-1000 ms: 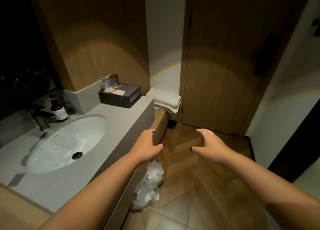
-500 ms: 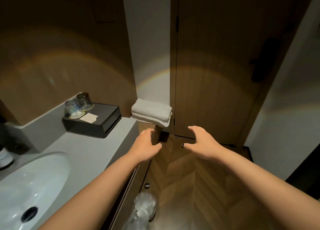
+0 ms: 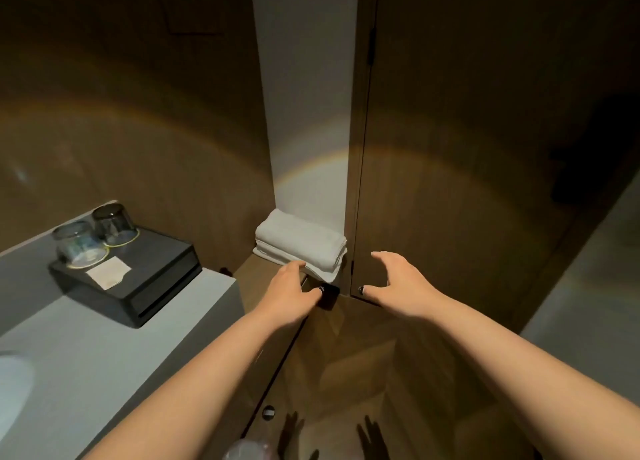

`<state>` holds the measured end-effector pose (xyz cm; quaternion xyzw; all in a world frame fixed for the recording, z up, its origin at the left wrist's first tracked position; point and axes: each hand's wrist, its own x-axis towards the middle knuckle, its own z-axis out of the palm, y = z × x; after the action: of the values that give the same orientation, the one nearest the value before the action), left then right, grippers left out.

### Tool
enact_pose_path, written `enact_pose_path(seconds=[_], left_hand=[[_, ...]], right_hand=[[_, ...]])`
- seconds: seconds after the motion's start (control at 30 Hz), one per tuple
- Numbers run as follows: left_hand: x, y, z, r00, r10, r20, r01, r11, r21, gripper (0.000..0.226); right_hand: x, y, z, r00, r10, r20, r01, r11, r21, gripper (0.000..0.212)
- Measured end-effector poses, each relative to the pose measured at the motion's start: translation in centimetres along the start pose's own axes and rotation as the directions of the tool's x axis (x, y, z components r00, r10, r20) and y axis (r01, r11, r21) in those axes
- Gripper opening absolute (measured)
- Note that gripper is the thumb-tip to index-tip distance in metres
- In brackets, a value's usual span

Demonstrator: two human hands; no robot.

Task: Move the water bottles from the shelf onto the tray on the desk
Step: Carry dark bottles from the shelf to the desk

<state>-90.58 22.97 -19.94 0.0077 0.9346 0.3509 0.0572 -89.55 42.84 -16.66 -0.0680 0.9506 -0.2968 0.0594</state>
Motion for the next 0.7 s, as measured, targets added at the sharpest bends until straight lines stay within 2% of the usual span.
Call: enact_pose_path(seconds=[0.17, 0.33, 0.7], left_hand=[[6.0, 1.7, 1.4, 0.996, -0.075, -0.055, 0.072, 0.996, -0.052, 0.067], [10.7, 0.7, 2.2, 0.985, -0.153, -0.073, 0.149, 0.987, -0.066, 0.064], [24.5, -7.6, 0.2, 0.913, -0.389, -0.125, 0.364, 0.913, -0.186, 0.064]], right_hand=[[6.7, 2.8, -2.7, 0.998, -0.047, 0.041, 0.048, 0.999, -0.025, 0.074], [12.8, 3.8, -2.5, 0.991, -0.075, 0.111, 0.076, 0.997, -0.011, 0.075], [31.7, 2.3, 2.7, 0.948, -0.151, 0.279, 0.152, 0.988, 0.019, 0.073]])
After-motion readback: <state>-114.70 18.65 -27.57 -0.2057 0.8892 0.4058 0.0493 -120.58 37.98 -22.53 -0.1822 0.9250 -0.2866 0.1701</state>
